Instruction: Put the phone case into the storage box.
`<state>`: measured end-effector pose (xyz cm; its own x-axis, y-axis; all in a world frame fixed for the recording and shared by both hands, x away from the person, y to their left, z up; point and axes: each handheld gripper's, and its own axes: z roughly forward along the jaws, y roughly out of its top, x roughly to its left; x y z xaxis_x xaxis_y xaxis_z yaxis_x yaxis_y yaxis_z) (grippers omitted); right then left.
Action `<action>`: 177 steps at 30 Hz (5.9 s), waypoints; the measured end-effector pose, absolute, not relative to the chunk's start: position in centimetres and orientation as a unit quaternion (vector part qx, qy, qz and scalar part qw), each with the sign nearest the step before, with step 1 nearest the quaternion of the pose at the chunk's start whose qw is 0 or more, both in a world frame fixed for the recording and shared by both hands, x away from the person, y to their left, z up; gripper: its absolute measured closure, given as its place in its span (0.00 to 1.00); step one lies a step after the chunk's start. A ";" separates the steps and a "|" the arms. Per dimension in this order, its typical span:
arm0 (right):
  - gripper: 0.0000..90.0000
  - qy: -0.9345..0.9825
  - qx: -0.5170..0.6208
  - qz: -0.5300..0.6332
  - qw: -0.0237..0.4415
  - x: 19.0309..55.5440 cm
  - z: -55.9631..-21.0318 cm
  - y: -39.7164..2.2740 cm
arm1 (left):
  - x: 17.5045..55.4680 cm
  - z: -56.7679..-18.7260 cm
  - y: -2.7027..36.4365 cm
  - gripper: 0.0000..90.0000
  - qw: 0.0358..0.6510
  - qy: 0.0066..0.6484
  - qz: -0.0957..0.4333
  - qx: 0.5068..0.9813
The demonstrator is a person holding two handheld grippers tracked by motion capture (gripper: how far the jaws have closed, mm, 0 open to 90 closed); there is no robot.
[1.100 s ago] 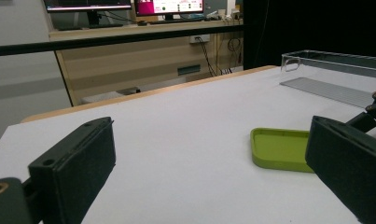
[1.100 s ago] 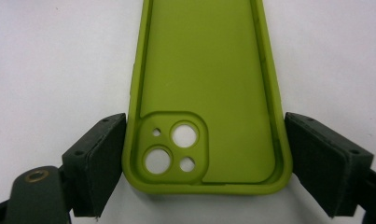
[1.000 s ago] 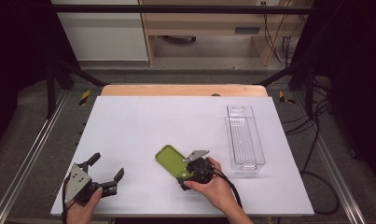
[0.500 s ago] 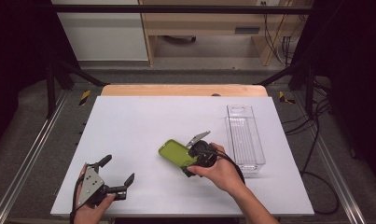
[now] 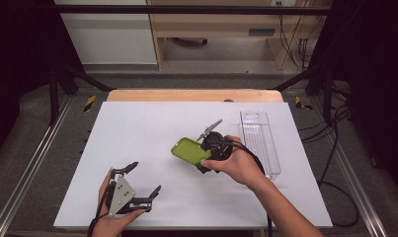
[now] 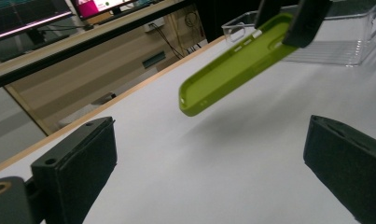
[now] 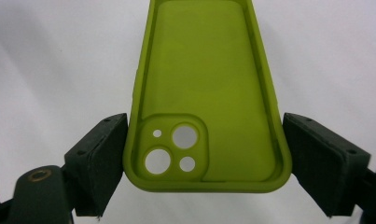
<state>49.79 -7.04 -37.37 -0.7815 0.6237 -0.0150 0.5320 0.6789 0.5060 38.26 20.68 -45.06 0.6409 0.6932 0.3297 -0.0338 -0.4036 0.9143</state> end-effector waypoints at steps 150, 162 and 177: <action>0.06 0.796 0.311 0.482 0.195 45.6 -32.7 -11.4 | 42.8 -41.8 15.4 0.85 0.506 0.258 0.391 0.724; 0.05 0.737 0.320 0.555 0.217 44.3 -32.7 -11.3 | 42.7 -41.4 17.5 0.85 0.547 0.310 0.345 0.697; 0.04 0.718 0.317 0.584 0.209 44.3 -33.8 -8.5 | 42.4 -42.2 18.9 0.85 0.575 0.344 0.289 0.684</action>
